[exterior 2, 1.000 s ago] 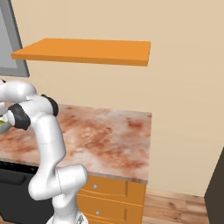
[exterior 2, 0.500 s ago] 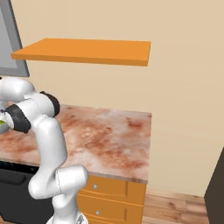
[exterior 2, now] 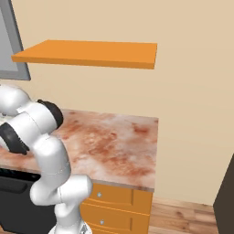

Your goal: Pick the pears from the cabinet and place them in one bowl. Pick the orange from the sink and place it in the other bowl.

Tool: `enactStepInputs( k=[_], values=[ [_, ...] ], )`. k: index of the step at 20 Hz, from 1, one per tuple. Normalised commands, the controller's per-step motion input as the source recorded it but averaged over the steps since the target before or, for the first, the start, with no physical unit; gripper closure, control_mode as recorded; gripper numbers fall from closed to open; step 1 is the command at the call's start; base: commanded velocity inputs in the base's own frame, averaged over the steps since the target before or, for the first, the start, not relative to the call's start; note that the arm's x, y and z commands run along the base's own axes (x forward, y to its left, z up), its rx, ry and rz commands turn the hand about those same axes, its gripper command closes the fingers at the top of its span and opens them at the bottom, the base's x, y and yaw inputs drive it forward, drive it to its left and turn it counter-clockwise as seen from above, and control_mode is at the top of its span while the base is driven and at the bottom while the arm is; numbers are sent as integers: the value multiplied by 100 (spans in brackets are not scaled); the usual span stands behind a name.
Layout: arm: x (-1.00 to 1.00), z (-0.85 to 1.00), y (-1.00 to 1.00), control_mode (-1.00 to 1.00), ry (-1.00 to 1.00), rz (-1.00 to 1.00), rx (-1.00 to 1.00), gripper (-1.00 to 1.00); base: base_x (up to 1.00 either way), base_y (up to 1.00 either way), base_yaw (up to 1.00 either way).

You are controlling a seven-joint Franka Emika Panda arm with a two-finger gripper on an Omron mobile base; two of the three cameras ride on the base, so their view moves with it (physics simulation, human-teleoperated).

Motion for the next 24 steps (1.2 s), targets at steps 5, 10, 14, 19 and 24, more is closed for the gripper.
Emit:
enactStepInputs(
  k=[5, 10, 14, 19, 24],
  values=[
    [-30, 23, -51, -100, -1, 22, 5, -100, 0, 0, 0],
    [-22, 15, -52, -100, 0, 20, 4, -100, 0, 0, 0],
    [-18, 7, -52, -100, 0, 16, 3, -100, 0, 0, 0],
    [-13, 5, -50, -100, 4, 6, 1, -100, 0, 0, 0],
    [-5, 5, -41, -100, 7, 0, 0, -100, 0, 0, 0]
  ],
)
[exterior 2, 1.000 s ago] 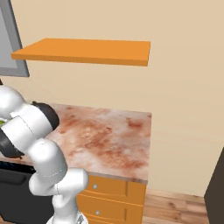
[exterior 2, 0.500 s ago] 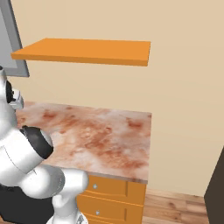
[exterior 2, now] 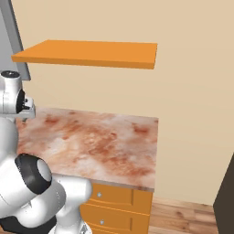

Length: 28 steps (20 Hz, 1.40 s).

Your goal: Pick the pears from the cabinet and place them in one bowl. Pick the orange from the sink and place it in the other bowl.

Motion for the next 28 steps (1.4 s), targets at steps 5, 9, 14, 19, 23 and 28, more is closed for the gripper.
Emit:
enactStepInputs(
  k=[5, 9, 14, 19, 23, 28],
  values=[
    [-7, 5, -35, -100, 6, 0, 0, -100, 0, 0, 0],
    [-3, 2, -19, -100, 10, 0, -2, -100, 0, 0, 0],
    [0, 0, -1, -100, 1, -1, 0, -100, 0, 0, 0],
    [0, 0, 0, -100, 0, 0, 0, -100, 0, 0, 0],
    [0, 0, 0, 100, 0, 0, 0, -100, 0, 0, 0],
    [0, 0, 0, 100, 0, 0, 0, -100, -3, 0, 0]
  ],
)
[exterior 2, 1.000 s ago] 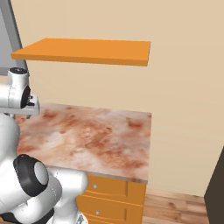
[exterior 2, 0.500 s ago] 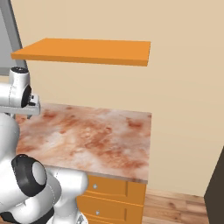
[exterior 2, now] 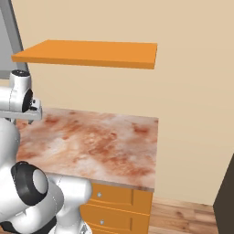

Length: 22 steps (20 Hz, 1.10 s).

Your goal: Pick the pears from the cabinet and place them in one bowl. Pick the orange from the sink and place it in the other bowl.

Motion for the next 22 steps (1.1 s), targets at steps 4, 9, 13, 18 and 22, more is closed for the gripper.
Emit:
enactStepInputs(
  k=[4, 9, 13, 18, 22],
  values=[
    [0, 0, 0, 100, 0, 0, 0, -100, -51, -1, 0],
    [0, 0, 0, 100, 0, 0, 0, -100, -31, 27, -6],
    [0, 0, 0, 100, 0, 0, 0, -100, -10, 63, -9],
    [0, 0, 0, 100, 0, 0, 0, -100, -6, 66, -5],
    [0, 0, 0, 100, 0, 0, 0, -100, -6, 68, -2]
  ],
)
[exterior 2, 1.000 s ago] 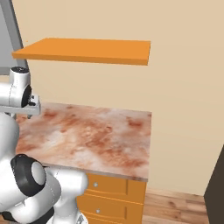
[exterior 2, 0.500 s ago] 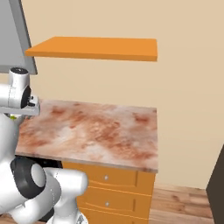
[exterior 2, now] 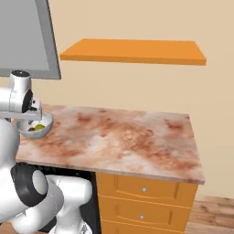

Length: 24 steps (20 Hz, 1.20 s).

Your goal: Pick the pears from the cabinet and place them in one bowl. Pick the orange from the sink and place it in the other bowl.

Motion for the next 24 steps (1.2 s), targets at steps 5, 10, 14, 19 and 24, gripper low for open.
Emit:
enactStepInputs(
  k=[5, 10, 14, 19, 24],
  values=[
    [0, 0, 0, 100, 0, 0, 0, -100, -7, 68, -3],
    [0, 0, 0, 100, 0, 0, 0, -100, -5, 68, -3],
    [0, 0, 0, 100, 0, 0, 0, -100, -3, 67, -4],
    [0, 0, 0, 100, 0, 0, 0, -100, -2, 67, -5],
    [0, 0, 0, 100, 0, 0, 0, -100, -2, 67, -5]
  ],
)
